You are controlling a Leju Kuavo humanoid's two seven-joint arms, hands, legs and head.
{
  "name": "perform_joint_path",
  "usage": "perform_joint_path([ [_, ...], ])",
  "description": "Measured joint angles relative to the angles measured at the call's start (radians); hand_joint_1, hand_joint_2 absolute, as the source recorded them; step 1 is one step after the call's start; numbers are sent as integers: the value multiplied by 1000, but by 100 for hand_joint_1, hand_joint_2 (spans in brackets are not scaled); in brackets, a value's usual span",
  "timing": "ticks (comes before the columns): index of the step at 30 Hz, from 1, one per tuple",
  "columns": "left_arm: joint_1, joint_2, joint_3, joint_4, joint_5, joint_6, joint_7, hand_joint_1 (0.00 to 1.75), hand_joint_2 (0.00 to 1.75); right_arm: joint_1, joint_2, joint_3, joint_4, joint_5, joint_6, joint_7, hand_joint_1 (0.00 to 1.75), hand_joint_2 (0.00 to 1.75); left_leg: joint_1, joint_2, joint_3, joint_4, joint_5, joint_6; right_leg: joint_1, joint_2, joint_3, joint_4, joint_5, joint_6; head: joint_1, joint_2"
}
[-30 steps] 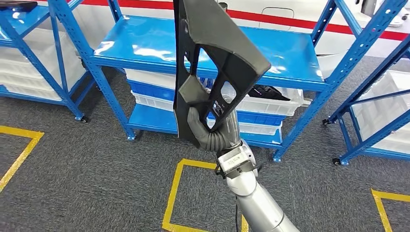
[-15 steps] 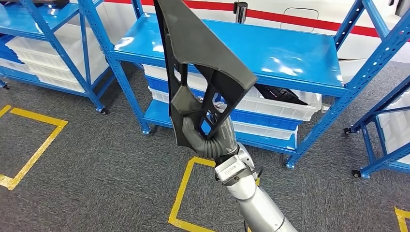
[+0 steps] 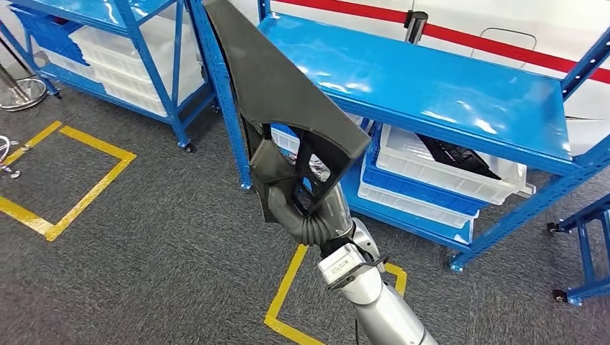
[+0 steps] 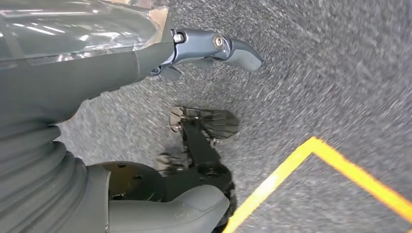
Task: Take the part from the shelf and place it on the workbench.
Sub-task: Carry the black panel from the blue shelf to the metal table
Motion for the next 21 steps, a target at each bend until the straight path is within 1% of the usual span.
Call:
perform_joint_path([
  [1,1,0,3,0,6,-2,-2,0,175,3,-2,0,0,1,2,0,175,175,0,-12,-2,0,1,0,-1,5,-25,50,-15,2,0,0],
  [2,2,-1,5,0,10,-3,-4,0,175,5,-5,0,0,1,4,-1,175,175,-1,-24,-3,1,1,0,-1,8,-33,64,-13,8,0,0],
  [3,3,-1,6,0,12,-2,-5,0,175,7,-6,0,0,2,6,-2,175,175,-1,-36,-3,2,2,-1,-2,9,-20,35,5,16,0,0],
  [4,4,-2,7,0,12,-1,-7,0,175,7,-8,0,-1,4,7,-2,175,175,-1,-48,-2,4,2,-2,-4,15,12,-32,36,26,0,0],
  [5,4,-2,7,0,12,2,-7,0,175,7,-9,1,-3,6,8,-3,175,175,-2,-59,-4,8,1,-5,-8,29,46,-108,65,32,0,0],
  [6,4,-2,7,0,12,5,-8,0,175,8,-10,1,-4,8,8,-4,175,175,-3,-70,-6,12,0,-9,-11,40,75,-171,89,33,0,0],
  [7,4,-2,7,0,12,8,-8,0,175,10,-11,2,-5,10,8,-5,175,175,-5,-78,-11,16,0,-15,-12,49,93,-211,103,30,0,0],
  [8,5,-2,7,0,12,11,-8,0,175,12,-12,4,-6,12,8,-6,175,175,-6,-84,-16,18,1,-21,-11,52,97,-223,107,24,-1,0],
  [9,7,-2,7,0,12,14,-8,0,175,15,-14,5,-7,14,8,-8,175,175,-5,-89,-20,19,4,-27,-8,46,96,-222,110,16,-1,0],
  [10,9,-1,7,1,12,17,-8,0,175,16,-15,7,-7,15,8,-9,175,175,-3,-88,-23,20,4,-32,-10,40,96,-222,114,9,-1,0],
  [11,10,-1,7,1,12,20,-8,0,175,18,-15,9,-8,16,8,-11,175,175,-2,-74,-28,28,-1,-37,-11,34,96,-223,116,2,-3,0],
  [12,10,0,7,1,12,22,-8,0,175,18,-15,10,-8,15,8,-12,175,175,-2,-53,-39,53,-18,-42,-14,26,97,-224,118,-6,-5,0],
  [13,9,0,7,1,12,23,-8,0,175,19,-16,11,-9,15,7,-13,175,175,-2,-28,-60,98,-44,-46,-15,17,97,-225,119,-12,-6,0],
  [14,7,-1,7,1,12,25,-7,0,175,20,-17,11,-9,14,6,-13,175,175,-2,-6,-88,161,-78,-49,-12,8,97,-225,118,-17,-8,0],
  [15,6,-1,7,1,12,26,-7,0,175,22,-18,11,-10,14,5,-14,175,175,-1,4,-121,232,-111,-52,-9,-2,96,-225,117,-20,-9,0],
  [16,6,-1,7,1,11,29,-7,0,175,25,-19,11,-10,13,3,-14,175,175,0,7,-148,289,-132,-54,-6,-13,96,-225,116,-21,-9,0],
  [17,7,-1,6,1,9,34,-6,0,175,30,-21,11,-11,12,1,-15,175,175,1,9,-159,315,-135,-54,-4,-24,96,-225,116,-22,-9,0],
  [18,7,0,6,1,7,39,-6,0,175,34,-21,11,-13,11,0,-15,175,175,1,11,-149,302,-120,-53,-2,-33,96,-225,115,-23,-9,0],
  [19,7,0,6,1,5,44,-5,0,175,36,-22,12,-17,10,-1,-16,175,175,1,14,-121,252,-92,-49,0,-42,97,-225,115,-23,-9,0],
  [20,7,1,6,1,4,50,-5,0,175,38,-22,12,-21,9,-1,-16,175,175,-1,30,-79,179,-61,-42,1,-50,98,-225,114,-24,-9,0],
  [21,5,3,6,1,3,57,-3,0,175,38,-22,13,-26,6,0,-17,175,175,-7,51,-42,112,-42,-35,6,-57,99,-224,113,-23,-9,0],
])
